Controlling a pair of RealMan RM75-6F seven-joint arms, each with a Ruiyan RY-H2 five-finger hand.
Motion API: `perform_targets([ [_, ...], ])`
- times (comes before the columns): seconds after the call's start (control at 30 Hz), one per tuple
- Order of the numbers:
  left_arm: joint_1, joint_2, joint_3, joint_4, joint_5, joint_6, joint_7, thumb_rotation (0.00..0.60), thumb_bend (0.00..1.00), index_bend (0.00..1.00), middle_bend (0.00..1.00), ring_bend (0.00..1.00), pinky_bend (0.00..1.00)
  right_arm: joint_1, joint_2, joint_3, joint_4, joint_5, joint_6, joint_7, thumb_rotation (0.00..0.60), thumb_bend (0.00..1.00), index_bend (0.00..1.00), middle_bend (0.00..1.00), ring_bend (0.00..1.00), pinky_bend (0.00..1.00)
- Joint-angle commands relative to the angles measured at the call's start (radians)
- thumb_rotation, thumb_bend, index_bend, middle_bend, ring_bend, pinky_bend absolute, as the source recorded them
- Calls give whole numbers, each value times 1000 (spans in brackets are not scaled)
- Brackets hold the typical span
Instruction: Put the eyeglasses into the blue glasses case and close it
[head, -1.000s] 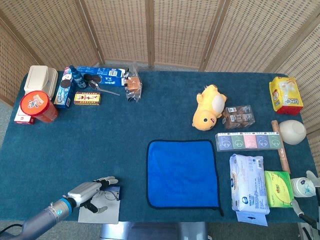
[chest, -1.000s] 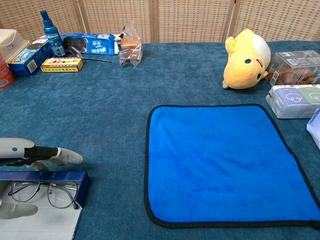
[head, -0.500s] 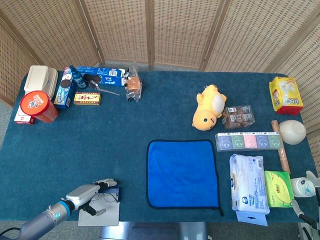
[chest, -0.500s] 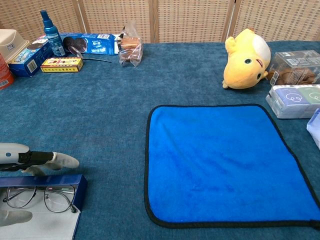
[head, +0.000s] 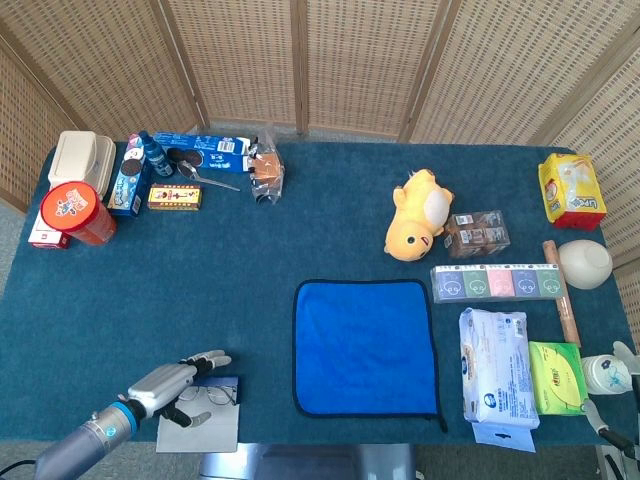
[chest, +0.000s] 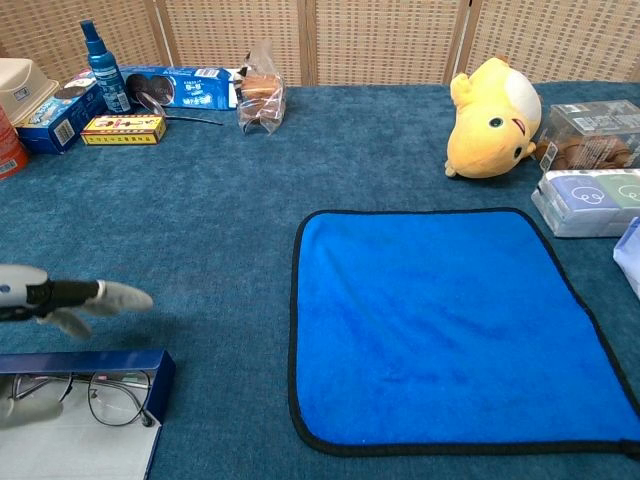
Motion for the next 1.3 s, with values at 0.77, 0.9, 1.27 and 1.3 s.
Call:
perform_targets([
  [0.77,540,-254,156,336,647,842,217,600,368,267,191,36,84,107,-1,-3,-61,-30,-141,-106,566,287,96,207,188,176],
  [0.9,604,-304,153,430,691,921,243,600,449,310,268,124,118,112,-10,-10,-48,-38,-144,-102,567,288,96,206,173,171],
  [1.27,710,-370,166,618,705,917,413,600,310,19,12,0,19,110,0,-30,-6,-61,-123,-85,569,289,98,206,169,165],
  [1.3,718,-378,165,629,704,919,416,600,310,17,10,0,18,110,0,-31,-2,-63,-122,-81,568,288,99,206,169,165],
])
